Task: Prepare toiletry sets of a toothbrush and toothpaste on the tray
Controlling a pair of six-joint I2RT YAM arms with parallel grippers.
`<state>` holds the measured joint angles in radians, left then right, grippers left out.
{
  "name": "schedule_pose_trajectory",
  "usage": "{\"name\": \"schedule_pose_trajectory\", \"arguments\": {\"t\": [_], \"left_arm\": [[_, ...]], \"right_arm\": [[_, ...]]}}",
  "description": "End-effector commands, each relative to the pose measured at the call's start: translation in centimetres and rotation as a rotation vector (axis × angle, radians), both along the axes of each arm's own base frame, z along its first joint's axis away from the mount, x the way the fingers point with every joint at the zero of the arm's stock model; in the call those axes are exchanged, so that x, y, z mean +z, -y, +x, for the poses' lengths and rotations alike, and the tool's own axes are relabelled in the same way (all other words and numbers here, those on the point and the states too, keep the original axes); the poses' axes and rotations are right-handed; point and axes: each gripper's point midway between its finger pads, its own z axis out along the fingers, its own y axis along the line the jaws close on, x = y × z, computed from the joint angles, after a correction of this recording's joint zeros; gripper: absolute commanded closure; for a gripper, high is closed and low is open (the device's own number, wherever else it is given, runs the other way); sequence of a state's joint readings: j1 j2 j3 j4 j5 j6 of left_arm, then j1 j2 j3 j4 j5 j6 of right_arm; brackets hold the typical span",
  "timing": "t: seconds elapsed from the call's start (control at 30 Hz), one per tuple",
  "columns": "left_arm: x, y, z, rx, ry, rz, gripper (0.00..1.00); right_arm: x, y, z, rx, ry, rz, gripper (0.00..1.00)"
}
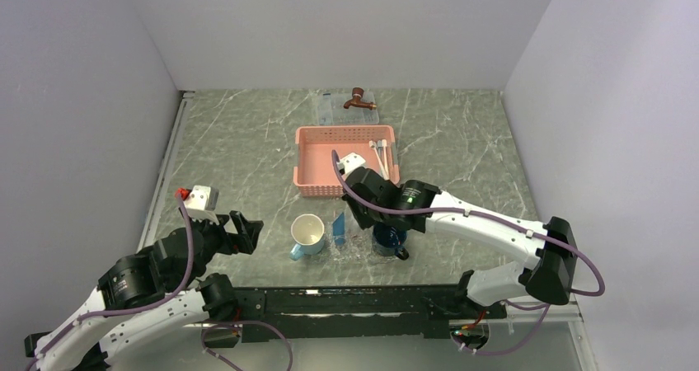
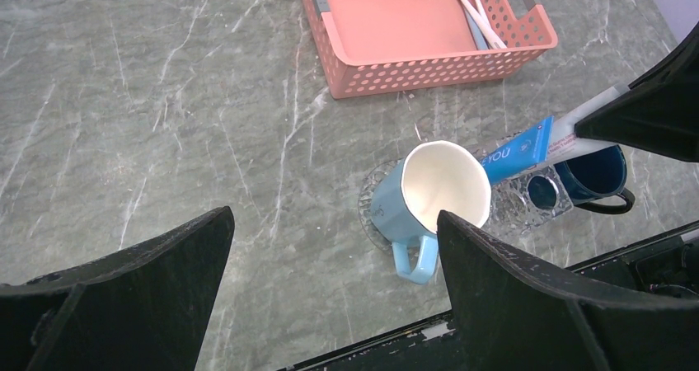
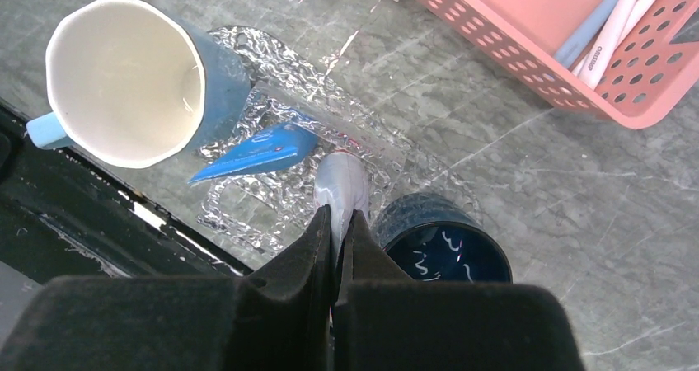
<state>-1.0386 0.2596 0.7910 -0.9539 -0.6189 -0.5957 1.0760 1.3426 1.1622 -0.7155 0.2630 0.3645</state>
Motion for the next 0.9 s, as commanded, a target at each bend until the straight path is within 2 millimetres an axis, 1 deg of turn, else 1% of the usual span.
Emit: {"name": "schedule_pose_trajectory", "arguments": {"t": [0.0,0.43,0.87], "left_arm": [[0.5,0.1,0.4,0.013,0.017,-0.008,0.01],[0.5,0.2,0.3,0.008,0.017,-0.005,0.01],[0.5,0.0,0.3,0.013,0.018,-0.008,0.01]], "right_arm": [[1.7,-0.8,0.5,-0.036,0.060,0.068,1.00],[1.7,-1.4,-0.4,-0.062,0.083,0.058,1.00],[0.7,-0.8,0.1,-0.101,0.104,0.011,1.00]]}}
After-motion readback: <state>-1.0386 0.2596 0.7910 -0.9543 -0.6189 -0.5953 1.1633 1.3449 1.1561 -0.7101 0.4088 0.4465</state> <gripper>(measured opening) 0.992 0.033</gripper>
